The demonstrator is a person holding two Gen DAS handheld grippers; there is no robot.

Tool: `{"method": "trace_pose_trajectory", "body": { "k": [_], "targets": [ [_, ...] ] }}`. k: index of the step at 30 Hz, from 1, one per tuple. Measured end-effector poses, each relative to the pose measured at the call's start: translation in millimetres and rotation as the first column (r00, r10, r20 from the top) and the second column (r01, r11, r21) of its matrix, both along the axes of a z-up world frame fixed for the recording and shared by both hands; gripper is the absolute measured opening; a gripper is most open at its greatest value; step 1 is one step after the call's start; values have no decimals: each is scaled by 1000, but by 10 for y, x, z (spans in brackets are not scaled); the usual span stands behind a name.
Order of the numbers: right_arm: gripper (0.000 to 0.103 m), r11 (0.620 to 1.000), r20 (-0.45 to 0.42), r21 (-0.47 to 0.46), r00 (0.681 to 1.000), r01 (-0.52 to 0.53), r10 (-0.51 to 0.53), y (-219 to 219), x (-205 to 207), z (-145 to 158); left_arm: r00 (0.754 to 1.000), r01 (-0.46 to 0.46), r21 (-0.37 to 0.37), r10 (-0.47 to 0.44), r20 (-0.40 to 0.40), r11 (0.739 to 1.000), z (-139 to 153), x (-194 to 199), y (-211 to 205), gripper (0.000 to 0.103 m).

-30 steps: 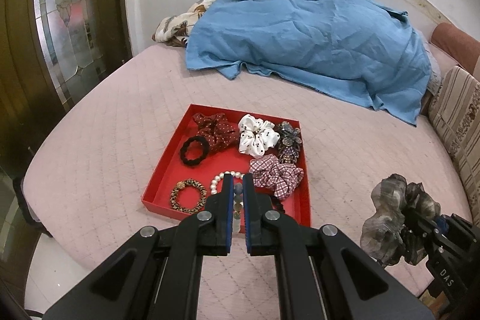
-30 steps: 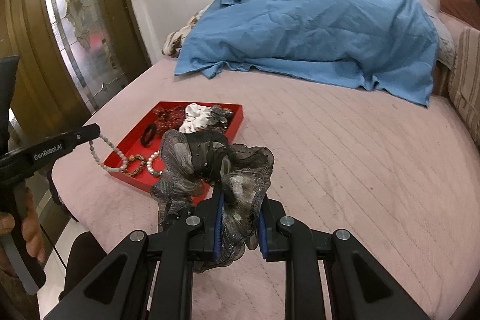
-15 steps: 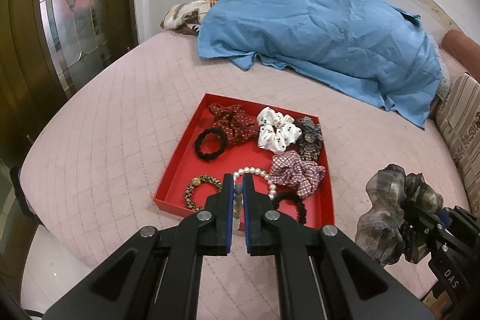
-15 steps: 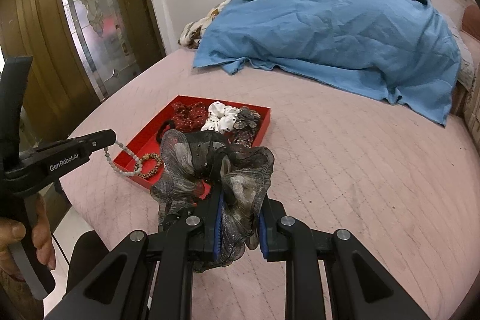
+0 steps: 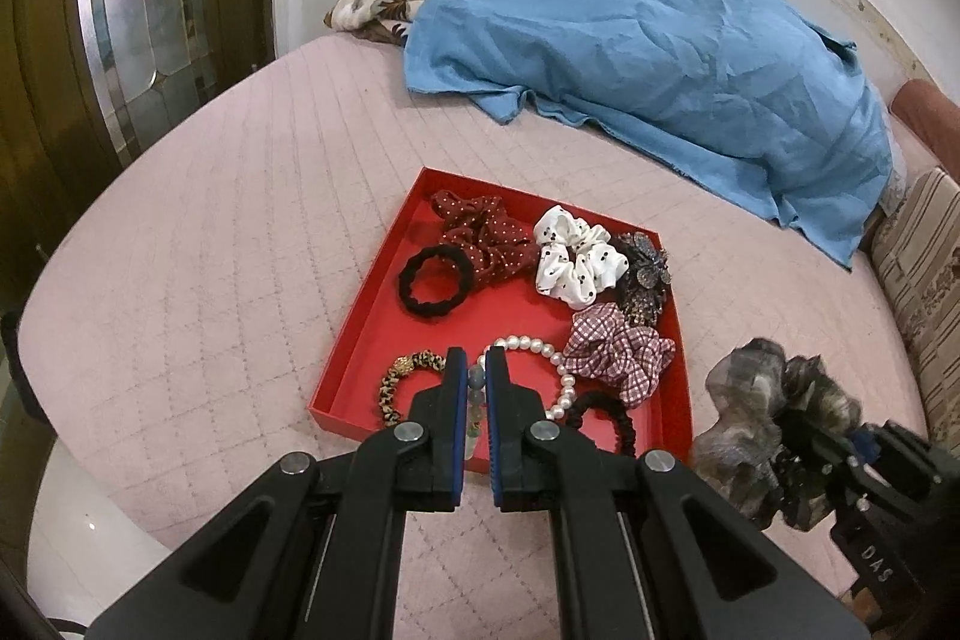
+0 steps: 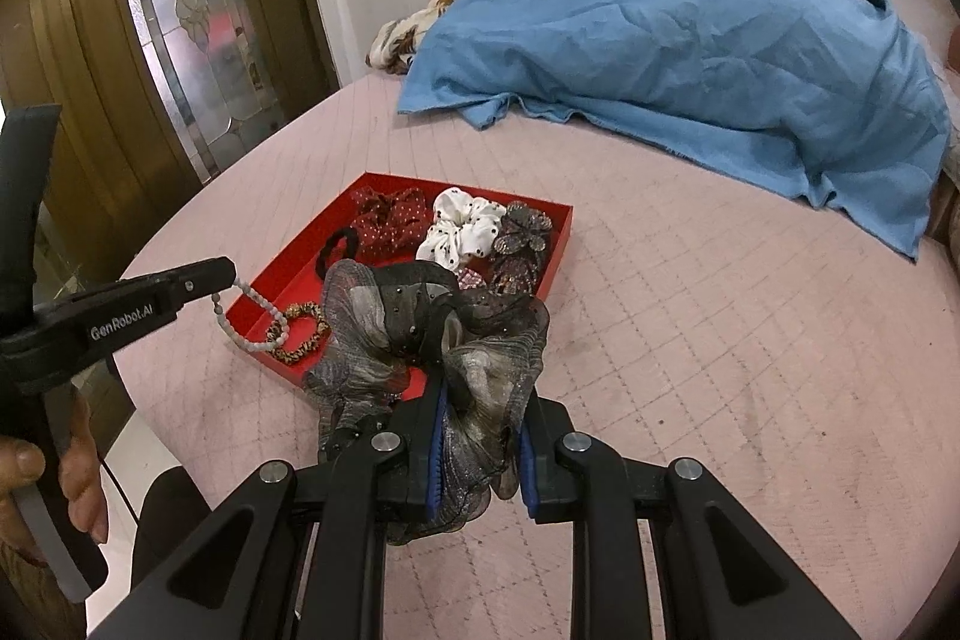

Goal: Organize jewelry
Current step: 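Carry the green bracelet and grey scrunchie over the red tray, then lower both items into the red tray and open both tools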

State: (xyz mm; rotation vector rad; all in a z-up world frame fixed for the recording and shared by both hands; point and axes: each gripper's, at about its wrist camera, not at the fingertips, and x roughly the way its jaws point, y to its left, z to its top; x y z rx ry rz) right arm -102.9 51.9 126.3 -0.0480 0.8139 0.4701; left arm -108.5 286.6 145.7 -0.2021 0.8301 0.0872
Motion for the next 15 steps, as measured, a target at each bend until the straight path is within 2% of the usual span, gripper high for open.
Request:
{"method": "trace_pose_trajectory", "body": {
  "k": [9,15],
  "targets": [
    [22,1000,-15,28,1000,5,-5,66,188,32,999,-13,-128,18,37,992,153,231,290,6],
    [22,999,-6,34,1000,-7,8,197,343,55,998,-26,-164,36,59,986,219,360,427,6]
  ]
}}
